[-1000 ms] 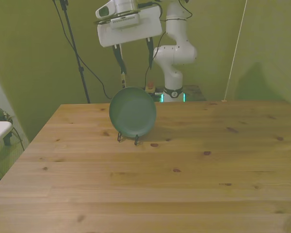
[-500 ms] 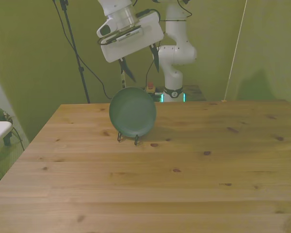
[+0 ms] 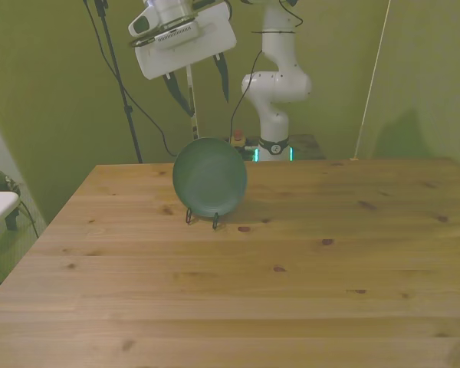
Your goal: Unload the plate
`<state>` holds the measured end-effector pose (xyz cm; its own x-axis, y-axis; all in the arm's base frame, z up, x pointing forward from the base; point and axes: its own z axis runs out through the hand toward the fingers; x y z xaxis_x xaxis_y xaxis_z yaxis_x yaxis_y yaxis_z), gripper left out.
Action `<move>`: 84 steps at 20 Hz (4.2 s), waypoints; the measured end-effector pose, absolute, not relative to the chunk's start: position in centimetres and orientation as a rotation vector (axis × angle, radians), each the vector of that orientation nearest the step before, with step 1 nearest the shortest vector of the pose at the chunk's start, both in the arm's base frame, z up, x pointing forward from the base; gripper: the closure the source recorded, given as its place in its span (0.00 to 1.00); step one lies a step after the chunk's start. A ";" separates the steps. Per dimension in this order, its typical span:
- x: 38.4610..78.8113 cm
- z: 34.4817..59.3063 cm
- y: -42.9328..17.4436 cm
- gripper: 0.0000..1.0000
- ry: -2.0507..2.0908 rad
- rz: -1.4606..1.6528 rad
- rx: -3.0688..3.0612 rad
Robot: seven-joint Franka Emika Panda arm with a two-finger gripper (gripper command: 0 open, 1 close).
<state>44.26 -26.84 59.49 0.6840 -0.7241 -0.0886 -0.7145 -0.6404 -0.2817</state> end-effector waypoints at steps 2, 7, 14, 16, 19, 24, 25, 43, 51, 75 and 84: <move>44.1 59.1 -27.5 0.00 1.160 -0.035 -2.598; 43.6 58.9 -29.5 0.00 1.105 0.039 -2.613; 44.6 58.8 -31.1 0.00 0.832 0.146 -2.660; 44.8 58.9 -31.1 0.00 0.744 0.184 -2.666; 45.0 58.9 -31.4 0.00 0.618 0.237 -2.667; 45.1 58.1 -32.9 0.00 0.492 0.271 -2.670; 45.3 57.8 -33.1 0.00 0.473 0.272 -2.672; 48.1 51.4 -30.1 0.00 0.286 0.342 -2.670; 49.7 50.1 -28.0 1.00 0.233 0.344 -2.682; 49.8 48.8 -26.0 1.00 0.191 0.423 -2.637; 49.4 49.0 -26.9 1.00 0.214 0.415 -2.638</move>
